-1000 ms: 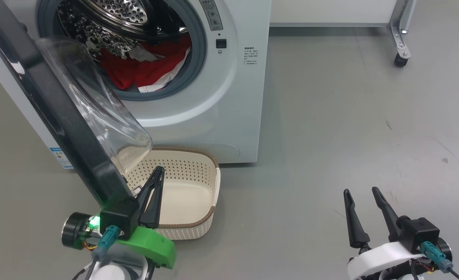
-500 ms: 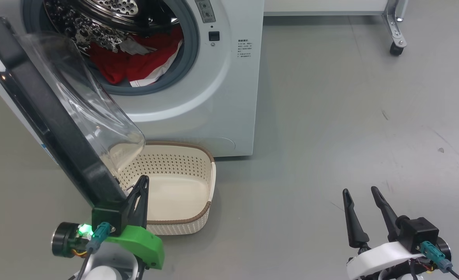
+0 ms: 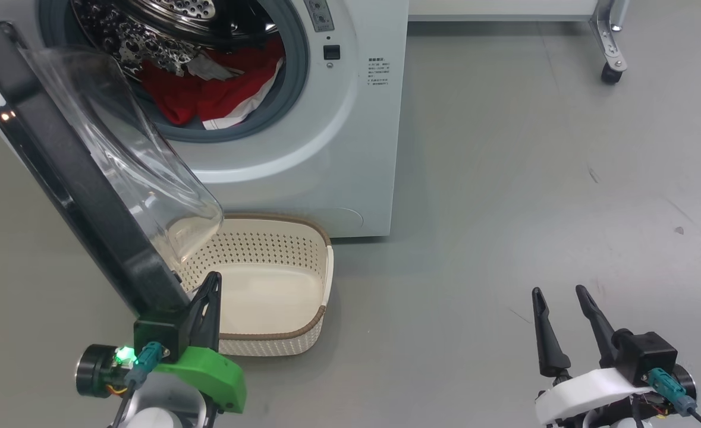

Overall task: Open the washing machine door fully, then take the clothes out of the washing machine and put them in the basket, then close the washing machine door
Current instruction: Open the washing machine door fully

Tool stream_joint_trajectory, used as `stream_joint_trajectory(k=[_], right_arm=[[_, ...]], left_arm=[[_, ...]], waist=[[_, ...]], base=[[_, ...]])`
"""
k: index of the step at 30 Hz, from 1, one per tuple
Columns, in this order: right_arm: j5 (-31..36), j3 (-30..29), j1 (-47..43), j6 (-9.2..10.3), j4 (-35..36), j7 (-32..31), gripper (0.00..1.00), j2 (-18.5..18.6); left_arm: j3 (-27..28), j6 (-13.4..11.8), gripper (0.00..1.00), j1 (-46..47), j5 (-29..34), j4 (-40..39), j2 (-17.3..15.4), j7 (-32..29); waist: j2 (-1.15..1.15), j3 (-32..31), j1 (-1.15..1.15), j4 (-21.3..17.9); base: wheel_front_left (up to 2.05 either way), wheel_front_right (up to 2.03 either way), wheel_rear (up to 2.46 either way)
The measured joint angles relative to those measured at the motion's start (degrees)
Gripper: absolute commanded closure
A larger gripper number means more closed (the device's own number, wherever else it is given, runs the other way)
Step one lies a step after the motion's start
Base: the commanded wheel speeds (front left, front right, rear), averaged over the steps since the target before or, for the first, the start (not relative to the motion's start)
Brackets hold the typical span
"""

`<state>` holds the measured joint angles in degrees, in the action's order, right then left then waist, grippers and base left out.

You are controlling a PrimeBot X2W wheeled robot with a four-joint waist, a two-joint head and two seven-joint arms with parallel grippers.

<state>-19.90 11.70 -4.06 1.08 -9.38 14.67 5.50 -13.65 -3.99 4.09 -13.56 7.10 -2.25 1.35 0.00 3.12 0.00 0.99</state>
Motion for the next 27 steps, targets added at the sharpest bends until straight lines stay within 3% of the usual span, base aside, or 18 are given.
stream_joint_trajectory(k=[17, 27], right_arm=[[0.5, -1.2, 0.0, -0.49, -0.1, 0.0, 0.00, -0.2], [0.9, -1.4, -0.1, -1.00, -0.3, 0.0, 0.00, -0.5]], left_arm=[[-1.2, 0.0, 1.00, 0.1, -1.6, 2.3, 0.2, 1.5], [0.8, -0.5, 1.00, 0.0, -2.2, 3.4, 0.3, 3.1]], waist=[[0.00, -0.4, 0.00, 5.2], [0.00, -1.2, 0.00, 9.4]], base=[[0.00, 0.00, 0.00], [0.00, 0.00, 0.00]])
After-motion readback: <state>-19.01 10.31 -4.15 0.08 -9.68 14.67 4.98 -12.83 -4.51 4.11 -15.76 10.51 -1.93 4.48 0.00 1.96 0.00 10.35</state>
